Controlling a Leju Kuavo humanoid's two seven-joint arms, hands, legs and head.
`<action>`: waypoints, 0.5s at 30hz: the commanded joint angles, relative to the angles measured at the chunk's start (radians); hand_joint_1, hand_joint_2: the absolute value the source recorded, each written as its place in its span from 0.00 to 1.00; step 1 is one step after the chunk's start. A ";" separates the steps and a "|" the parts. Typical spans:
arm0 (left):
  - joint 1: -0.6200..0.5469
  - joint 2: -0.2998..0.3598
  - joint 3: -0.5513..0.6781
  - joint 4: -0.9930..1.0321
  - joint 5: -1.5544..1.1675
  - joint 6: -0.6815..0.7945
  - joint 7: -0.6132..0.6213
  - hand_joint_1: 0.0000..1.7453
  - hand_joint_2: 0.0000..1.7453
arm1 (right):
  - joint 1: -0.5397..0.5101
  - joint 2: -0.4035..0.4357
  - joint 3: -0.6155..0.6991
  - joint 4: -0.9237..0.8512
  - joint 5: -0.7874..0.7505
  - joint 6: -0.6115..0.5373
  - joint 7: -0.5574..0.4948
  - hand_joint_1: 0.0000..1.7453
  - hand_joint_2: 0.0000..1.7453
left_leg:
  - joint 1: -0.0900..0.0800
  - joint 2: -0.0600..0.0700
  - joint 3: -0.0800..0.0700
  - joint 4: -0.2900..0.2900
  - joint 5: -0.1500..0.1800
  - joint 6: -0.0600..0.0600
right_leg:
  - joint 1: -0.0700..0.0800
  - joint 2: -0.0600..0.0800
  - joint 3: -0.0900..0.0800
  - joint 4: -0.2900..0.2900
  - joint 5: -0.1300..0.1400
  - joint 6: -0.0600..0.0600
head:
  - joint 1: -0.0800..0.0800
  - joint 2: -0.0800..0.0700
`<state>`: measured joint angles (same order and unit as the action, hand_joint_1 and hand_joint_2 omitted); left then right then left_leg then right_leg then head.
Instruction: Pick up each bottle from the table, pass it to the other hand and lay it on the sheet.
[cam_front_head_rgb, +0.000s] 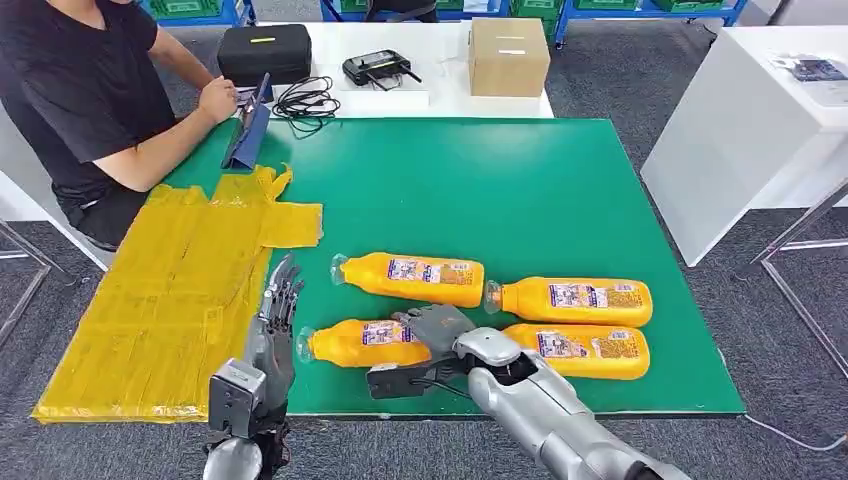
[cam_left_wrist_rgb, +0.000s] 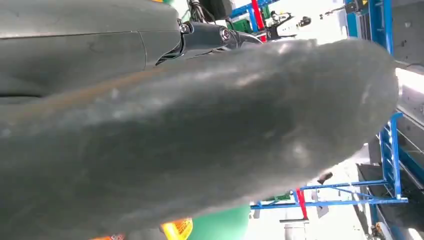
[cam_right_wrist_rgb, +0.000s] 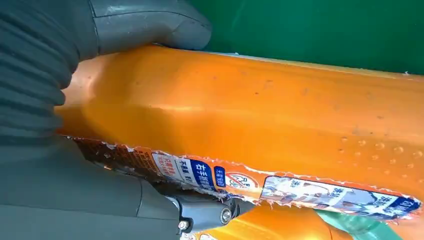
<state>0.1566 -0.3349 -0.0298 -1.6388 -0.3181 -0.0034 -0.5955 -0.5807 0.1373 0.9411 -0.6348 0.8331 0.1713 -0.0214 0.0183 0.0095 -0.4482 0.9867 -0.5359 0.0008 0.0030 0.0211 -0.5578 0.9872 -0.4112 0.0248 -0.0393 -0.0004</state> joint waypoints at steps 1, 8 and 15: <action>-0.021 0.037 -0.011 0.054 0.000 -0.002 0.004 0.00 0.00 | 0.103 -0.022 0.051 0.112 -0.001 0.016 0.003 1.00 1.00 | 0.000 -0.006 -0.010 -0.003 0.006 0.001 | 0.000 -0.007 -0.007 -0.005 0.005 0.000 | 0.000 0.000; -0.021 0.037 -0.011 0.054 0.000 -0.002 0.004 0.00 0.00 | 0.103 -0.022 0.051 0.112 -0.001 0.016 0.003 1.00 1.00 | 0.000 -0.002 -0.003 -0.001 0.002 0.000 | 0.000 -0.003 -0.002 -0.001 0.001 0.000 | 0.000 0.000; 0.064 -0.014 0.053 -0.128 0.328 0.262 0.105 0.00 1.00 | 0.670 0.098 -0.494 -1.018 -0.432 -0.312 -0.244 1.00 1.00 | 0.007 0.000 -0.005 0.001 -0.001 -0.001 | 0.008 0.000 -0.003 0.000 -0.001 -0.002 | 0.003 0.000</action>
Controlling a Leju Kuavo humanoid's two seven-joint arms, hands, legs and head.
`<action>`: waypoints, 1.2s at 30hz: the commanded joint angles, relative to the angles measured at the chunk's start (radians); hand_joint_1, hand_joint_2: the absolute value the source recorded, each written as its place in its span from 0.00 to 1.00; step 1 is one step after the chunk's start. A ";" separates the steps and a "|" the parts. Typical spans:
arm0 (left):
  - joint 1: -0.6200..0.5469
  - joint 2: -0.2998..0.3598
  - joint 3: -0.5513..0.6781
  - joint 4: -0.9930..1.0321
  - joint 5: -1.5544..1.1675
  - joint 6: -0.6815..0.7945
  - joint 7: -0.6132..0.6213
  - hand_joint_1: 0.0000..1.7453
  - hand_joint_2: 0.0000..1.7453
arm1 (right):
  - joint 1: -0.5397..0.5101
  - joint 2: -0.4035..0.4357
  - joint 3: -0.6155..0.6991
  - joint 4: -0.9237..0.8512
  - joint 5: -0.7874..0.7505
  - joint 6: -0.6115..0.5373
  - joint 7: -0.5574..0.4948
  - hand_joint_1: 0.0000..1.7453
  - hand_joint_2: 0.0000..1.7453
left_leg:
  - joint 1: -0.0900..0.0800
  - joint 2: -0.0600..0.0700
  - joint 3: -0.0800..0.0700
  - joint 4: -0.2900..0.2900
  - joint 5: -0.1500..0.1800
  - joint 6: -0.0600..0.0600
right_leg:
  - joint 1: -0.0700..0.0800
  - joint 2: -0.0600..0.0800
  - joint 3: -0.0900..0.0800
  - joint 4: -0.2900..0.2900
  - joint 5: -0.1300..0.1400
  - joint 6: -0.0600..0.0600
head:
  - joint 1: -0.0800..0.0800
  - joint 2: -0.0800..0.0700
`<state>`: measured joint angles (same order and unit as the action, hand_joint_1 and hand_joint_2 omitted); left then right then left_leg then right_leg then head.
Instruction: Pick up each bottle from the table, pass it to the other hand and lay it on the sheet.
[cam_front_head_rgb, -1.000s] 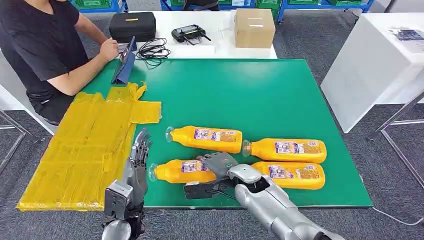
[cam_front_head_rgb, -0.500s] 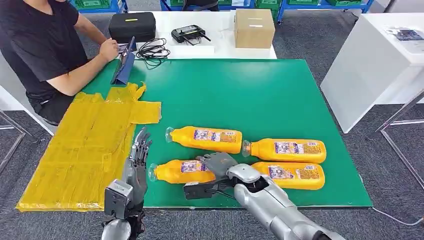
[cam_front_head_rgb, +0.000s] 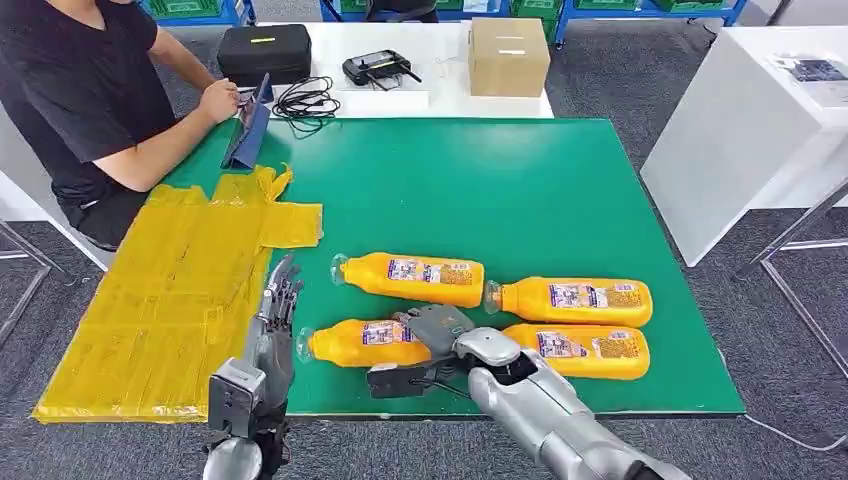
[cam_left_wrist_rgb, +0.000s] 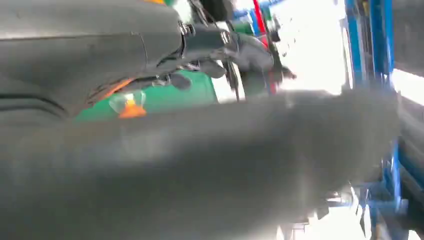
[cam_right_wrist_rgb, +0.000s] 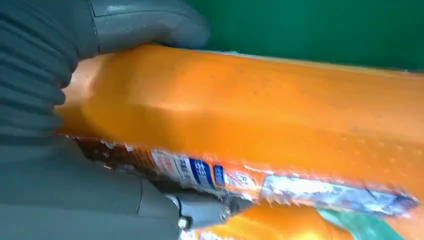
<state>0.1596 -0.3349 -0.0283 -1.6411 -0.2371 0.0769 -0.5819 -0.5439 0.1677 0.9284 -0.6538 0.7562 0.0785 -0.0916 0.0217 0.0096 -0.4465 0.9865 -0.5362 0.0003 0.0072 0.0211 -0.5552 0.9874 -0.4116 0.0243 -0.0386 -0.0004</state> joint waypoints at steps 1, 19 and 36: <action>0.058 -0.014 0.050 -0.118 0.245 0.183 0.092 0.00 1.00 | 0.626 0.066 -0.488 -0.976 -0.361 -0.219 -0.186 1.00 1.00 | 0.006 0.004 -0.008 0.004 -0.004 -0.004 | 0.004 0.003 -0.008 0.003 -0.001 -0.003 | 0.005 0.000; 0.048 -0.014 0.051 -0.086 0.218 0.201 0.079 0.00 1.00 | 0.611 0.088 -0.544 -0.893 -0.380 -0.213 -0.274 1.00 1.00 | 0.002 -0.014 -0.030 -0.001 0.005 -0.003 | -0.002 -0.016 -0.023 0.000 -0.002 -0.003 | -0.003 0.000; 0.099 -0.003 -0.007 -0.084 0.450 -0.458 0.124 0.00 1.00 | 0.560 0.073 -0.475 -0.724 -0.333 -0.086 -0.227 1.00 1.00 | 0.002 -0.012 -0.028 -0.002 0.004 -0.003 | -0.002 -0.014 -0.023 -0.001 -0.001 -0.003 | -0.004 0.000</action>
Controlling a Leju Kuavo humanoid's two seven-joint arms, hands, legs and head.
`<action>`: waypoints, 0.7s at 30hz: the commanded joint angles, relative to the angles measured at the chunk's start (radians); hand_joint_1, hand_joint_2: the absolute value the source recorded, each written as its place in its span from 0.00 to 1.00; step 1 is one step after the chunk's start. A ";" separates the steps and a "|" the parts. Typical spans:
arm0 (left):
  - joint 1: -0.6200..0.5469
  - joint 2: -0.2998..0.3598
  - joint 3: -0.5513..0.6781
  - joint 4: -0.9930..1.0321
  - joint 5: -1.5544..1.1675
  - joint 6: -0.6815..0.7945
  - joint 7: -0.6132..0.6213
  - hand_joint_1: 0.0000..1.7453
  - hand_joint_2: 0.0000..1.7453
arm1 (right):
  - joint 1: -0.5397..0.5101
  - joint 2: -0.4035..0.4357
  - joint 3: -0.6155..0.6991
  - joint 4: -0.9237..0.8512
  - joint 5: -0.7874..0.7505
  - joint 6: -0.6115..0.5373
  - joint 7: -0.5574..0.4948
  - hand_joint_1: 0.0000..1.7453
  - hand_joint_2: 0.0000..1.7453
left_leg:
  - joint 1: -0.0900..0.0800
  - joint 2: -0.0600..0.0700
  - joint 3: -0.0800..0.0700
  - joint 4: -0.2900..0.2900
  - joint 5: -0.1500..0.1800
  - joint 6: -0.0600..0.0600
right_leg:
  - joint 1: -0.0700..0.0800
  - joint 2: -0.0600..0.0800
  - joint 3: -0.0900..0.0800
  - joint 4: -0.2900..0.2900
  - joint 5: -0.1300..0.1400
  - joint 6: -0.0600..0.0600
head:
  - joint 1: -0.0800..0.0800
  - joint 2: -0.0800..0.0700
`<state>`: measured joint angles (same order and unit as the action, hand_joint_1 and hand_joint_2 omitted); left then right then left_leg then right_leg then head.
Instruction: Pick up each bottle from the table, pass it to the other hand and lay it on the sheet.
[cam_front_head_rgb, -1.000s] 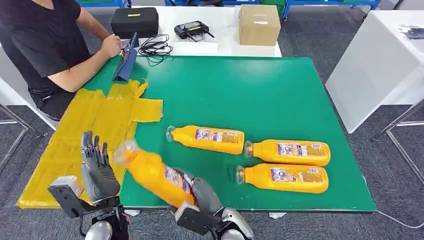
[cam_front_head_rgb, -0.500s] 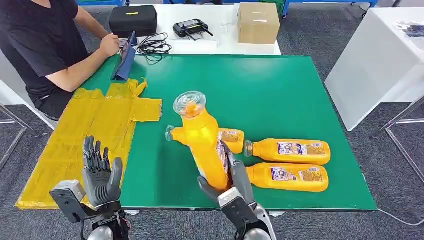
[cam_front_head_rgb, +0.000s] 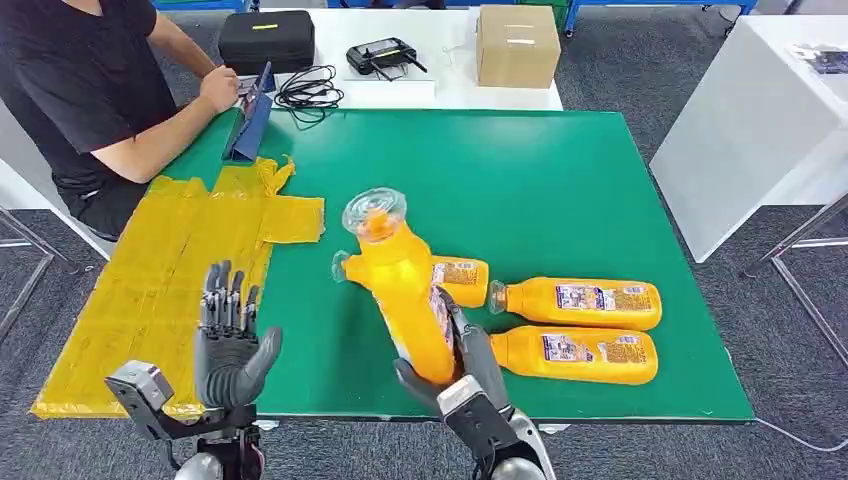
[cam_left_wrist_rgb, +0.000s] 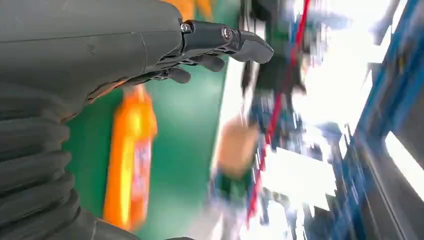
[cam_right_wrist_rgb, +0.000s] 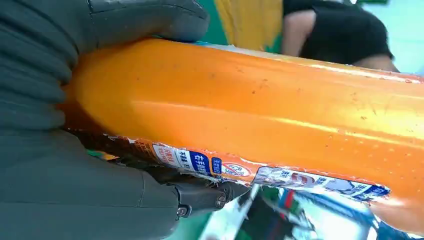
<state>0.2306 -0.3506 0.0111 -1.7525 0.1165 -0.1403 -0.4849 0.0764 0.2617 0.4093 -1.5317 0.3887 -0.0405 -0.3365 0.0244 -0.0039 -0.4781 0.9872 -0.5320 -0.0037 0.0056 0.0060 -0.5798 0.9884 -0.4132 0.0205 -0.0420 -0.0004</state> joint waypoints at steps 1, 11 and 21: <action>0.031 0.014 -0.060 0.026 0.099 -0.261 0.024 0.00 1.00 | -0.063 -0.018 0.057 0.158 0.042 0.037 0.020 1.00 1.00 | -0.001 0.002 0.004 -0.004 0.000 0.001 | -0.001 0.002 0.003 -0.003 0.000 0.001 | 0.000 0.000; 0.034 0.019 -0.088 0.028 0.014 -0.260 0.003 0.00 1.00 | -0.087 -0.004 0.148 0.197 0.098 0.057 0.050 1.00 1.00 | -0.001 0.002 0.003 -0.004 0.000 0.001 | -0.001 0.002 0.002 -0.002 0.001 0.001 | 0.000 0.000; 0.032 0.019 -0.087 0.028 0.002 -0.250 0.004 0.00 1.00 | -0.090 -0.007 0.155 0.197 0.105 0.060 0.052 1.00 1.00 | -0.001 0.001 0.004 -0.005 0.000 0.002 | -0.001 0.001 0.003 -0.003 0.000 0.001 | 0.000 0.000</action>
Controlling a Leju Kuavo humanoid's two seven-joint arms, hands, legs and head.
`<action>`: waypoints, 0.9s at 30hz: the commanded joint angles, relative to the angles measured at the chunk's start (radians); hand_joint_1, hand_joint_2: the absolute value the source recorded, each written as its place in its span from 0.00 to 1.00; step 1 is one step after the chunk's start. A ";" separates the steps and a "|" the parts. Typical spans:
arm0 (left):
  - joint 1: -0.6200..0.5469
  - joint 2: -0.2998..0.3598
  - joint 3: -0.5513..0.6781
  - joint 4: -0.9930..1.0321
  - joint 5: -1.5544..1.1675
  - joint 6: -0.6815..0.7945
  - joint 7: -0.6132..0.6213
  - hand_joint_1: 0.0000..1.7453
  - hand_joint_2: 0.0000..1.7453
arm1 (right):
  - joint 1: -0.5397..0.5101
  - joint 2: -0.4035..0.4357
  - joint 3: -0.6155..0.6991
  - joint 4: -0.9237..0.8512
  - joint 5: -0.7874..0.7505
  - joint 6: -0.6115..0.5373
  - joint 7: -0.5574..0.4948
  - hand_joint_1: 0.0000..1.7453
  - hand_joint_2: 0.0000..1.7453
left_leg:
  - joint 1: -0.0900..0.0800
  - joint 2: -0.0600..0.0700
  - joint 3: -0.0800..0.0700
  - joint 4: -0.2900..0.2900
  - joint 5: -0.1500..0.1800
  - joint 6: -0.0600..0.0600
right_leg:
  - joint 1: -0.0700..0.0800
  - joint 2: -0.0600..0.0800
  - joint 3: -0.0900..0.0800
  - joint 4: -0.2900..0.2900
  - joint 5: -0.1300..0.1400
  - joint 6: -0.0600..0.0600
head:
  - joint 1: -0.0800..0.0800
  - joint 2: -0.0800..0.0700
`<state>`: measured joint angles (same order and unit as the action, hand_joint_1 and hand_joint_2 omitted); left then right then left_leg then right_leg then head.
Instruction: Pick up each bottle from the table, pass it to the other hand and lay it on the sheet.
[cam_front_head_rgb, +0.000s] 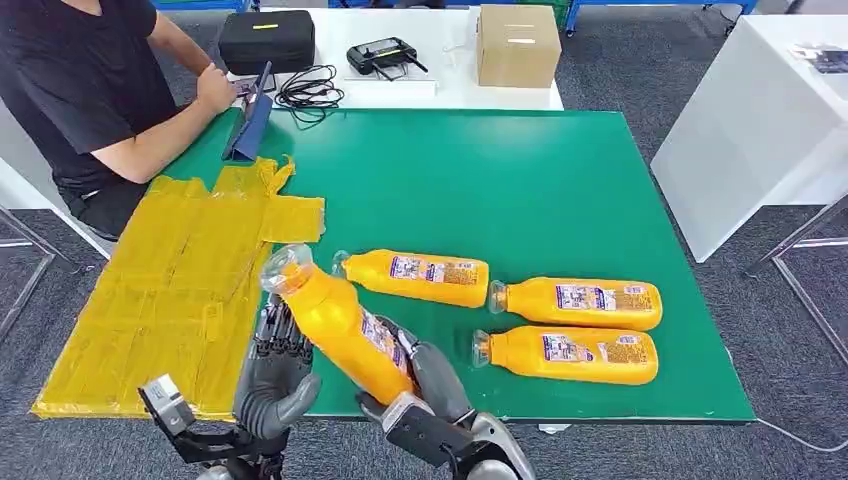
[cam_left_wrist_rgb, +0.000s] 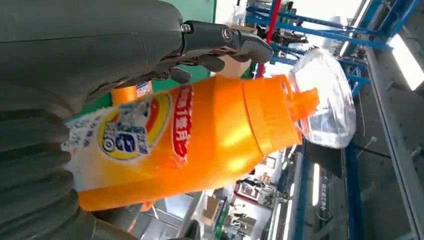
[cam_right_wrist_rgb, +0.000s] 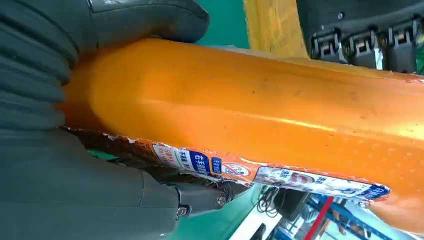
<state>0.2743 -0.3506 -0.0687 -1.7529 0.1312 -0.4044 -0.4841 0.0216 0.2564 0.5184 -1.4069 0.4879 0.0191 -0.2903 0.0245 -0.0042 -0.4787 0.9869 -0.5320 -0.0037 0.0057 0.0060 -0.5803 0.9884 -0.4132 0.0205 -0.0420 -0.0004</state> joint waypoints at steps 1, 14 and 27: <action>-0.012 0.019 -0.011 0.030 -0.054 0.046 0.003 0.00 1.00 | -0.041 -0.004 0.070 0.075 0.023 0.006 0.009 1.00 1.00 | -0.001 0.001 0.003 -0.002 0.000 0.001 | -0.001 0.001 0.002 -0.001 0.000 0.000 | 0.000 0.000; -0.062 0.043 -0.049 0.115 -0.433 0.364 0.026 1.00 1.00 | -0.157 -0.056 0.361 0.171 0.093 0.030 0.024 1.00 1.00 | -0.001 0.002 0.005 -0.004 0.001 0.001 | -0.001 0.001 0.003 -0.003 0.001 0.000 | 0.000 0.000; -0.055 0.052 -0.046 0.092 -0.357 0.303 -0.019 1.00 1.00 | -0.165 -0.057 0.328 0.180 0.089 -0.002 0.038 1.00 1.00 | -0.001 0.000 0.002 -0.002 0.000 0.001 | 0.000 0.000 0.001 -0.001 0.000 0.000 | 0.000 0.000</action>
<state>0.2562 -0.3395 -0.0866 -1.7308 -0.2613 -0.0542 -0.4990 -0.1059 0.2255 0.7492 -1.2795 0.5619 0.0297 -0.2411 0.0244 -0.0040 -0.4787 0.9870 -0.5320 -0.0038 0.0057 0.0060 -0.5807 0.9884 -0.4132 0.0205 -0.0420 -0.0004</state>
